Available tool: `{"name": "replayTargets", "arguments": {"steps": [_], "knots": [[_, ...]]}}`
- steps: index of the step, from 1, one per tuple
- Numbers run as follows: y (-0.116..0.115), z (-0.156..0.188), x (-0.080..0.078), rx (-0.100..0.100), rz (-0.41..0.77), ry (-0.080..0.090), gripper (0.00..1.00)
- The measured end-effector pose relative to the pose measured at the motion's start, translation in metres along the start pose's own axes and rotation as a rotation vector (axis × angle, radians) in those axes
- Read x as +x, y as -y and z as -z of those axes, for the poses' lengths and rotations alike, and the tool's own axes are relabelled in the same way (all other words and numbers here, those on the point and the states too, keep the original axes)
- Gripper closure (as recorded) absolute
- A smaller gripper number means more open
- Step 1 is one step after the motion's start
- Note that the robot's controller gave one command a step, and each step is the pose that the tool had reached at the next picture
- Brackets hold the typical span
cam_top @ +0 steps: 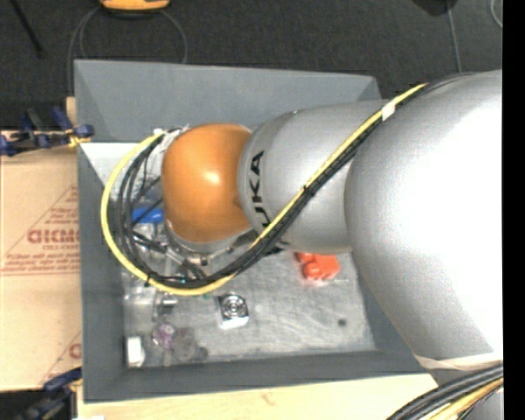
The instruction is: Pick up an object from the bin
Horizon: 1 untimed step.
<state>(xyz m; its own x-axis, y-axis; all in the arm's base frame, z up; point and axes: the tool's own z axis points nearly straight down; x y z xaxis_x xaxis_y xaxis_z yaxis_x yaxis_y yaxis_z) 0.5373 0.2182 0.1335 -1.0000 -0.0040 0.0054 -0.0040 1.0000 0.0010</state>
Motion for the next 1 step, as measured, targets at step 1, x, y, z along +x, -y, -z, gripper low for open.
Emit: {"name": "replayTargets", "arguments": {"steps": [1], "knots": [[0.0303, -0.0516, -0.0922, 0.001, -0.049, -0.003, 0.00]]}}
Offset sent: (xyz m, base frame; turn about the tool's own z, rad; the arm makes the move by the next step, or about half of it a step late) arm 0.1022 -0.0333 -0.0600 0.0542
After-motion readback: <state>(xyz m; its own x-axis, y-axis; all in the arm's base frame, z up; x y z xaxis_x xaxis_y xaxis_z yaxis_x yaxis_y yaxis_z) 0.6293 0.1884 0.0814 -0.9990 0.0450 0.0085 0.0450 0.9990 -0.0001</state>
